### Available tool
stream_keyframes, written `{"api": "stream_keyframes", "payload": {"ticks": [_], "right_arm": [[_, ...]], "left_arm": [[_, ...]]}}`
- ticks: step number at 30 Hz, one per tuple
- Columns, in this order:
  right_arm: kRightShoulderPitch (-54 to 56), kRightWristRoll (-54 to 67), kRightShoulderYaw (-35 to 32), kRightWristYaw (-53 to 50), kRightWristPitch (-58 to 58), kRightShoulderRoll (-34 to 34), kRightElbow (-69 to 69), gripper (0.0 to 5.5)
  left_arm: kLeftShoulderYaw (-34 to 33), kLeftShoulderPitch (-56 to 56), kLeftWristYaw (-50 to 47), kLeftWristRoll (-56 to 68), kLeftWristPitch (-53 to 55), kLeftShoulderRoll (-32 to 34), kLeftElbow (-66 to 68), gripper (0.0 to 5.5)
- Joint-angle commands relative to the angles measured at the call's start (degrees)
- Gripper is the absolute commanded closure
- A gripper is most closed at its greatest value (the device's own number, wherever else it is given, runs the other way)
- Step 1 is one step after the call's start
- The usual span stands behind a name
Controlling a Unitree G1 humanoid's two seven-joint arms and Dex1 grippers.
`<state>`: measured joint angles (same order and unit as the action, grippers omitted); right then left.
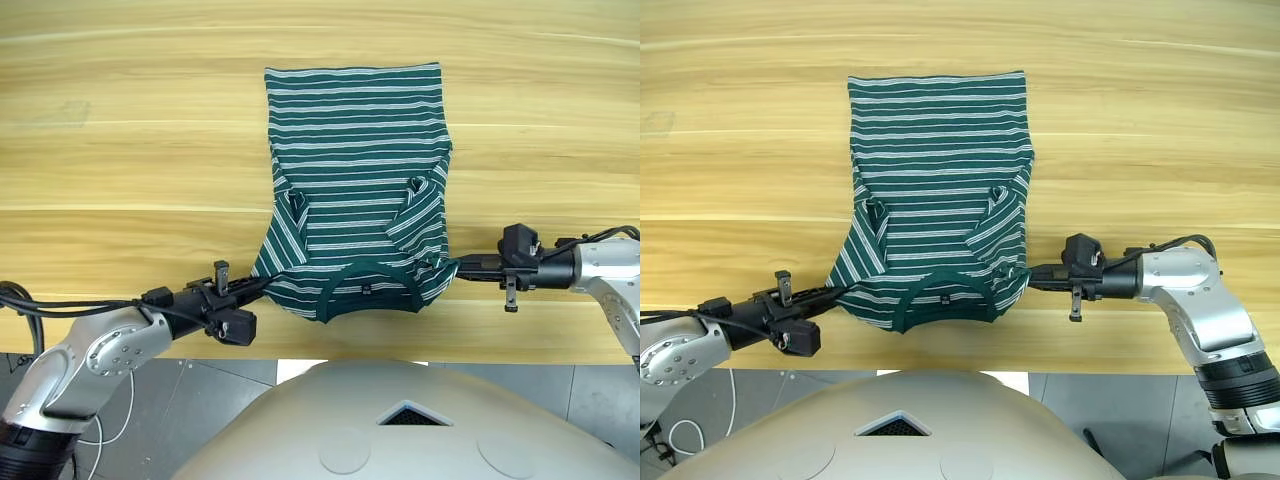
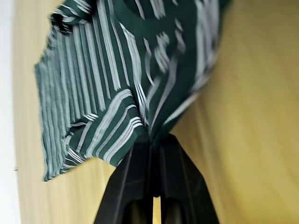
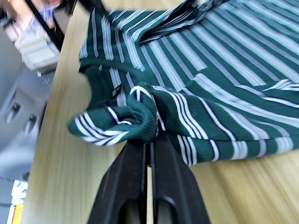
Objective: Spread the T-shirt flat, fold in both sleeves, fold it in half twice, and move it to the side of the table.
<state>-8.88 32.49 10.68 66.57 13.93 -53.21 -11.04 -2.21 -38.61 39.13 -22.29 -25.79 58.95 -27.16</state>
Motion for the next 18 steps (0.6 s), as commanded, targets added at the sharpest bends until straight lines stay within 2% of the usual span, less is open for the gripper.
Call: {"api": "stream_keyframes", "payload": {"ticks": [1, 6, 9, 13, 18], "right_arm": [[-0.64, 1.35, -2.16, 0.3, 3.25, 0.76, -2.02, 5.48], [-1.69, 7.6, -5.38, 0.62, 9.98, 1.77, -4.55, 5.48], [-1.89, 14.56, -10.47, -0.76, 14.7, 3.06, -6.4, 5.48], [-3.08, 17.09, -14.63, -2.33, 15.85, 4.61, -9.31, 5.48], [-2.35, 19.12, -18.48, -4.23, 16.83, 6.36, -11.14, 5.48]], "left_arm": [[-1.72, 0.55, 3.7, 3.47, 2.85, 0.74, -3.89, 5.49], [-5.98, 2.86, 7.61, 7.51, 6.24, 1.78, -4.42, 5.49], [-11.62, -0.51, 13.29, 15.59, 12.14, 2.13, -7.23, 5.49], [-17.72, -0.66, 17.22, 28.93, 19.8, -0.02, -12.64, 5.49], [-16.78, -2.19, 19.5, 30.04, 21.37, -1.54, -12.93, 5.49]]}}
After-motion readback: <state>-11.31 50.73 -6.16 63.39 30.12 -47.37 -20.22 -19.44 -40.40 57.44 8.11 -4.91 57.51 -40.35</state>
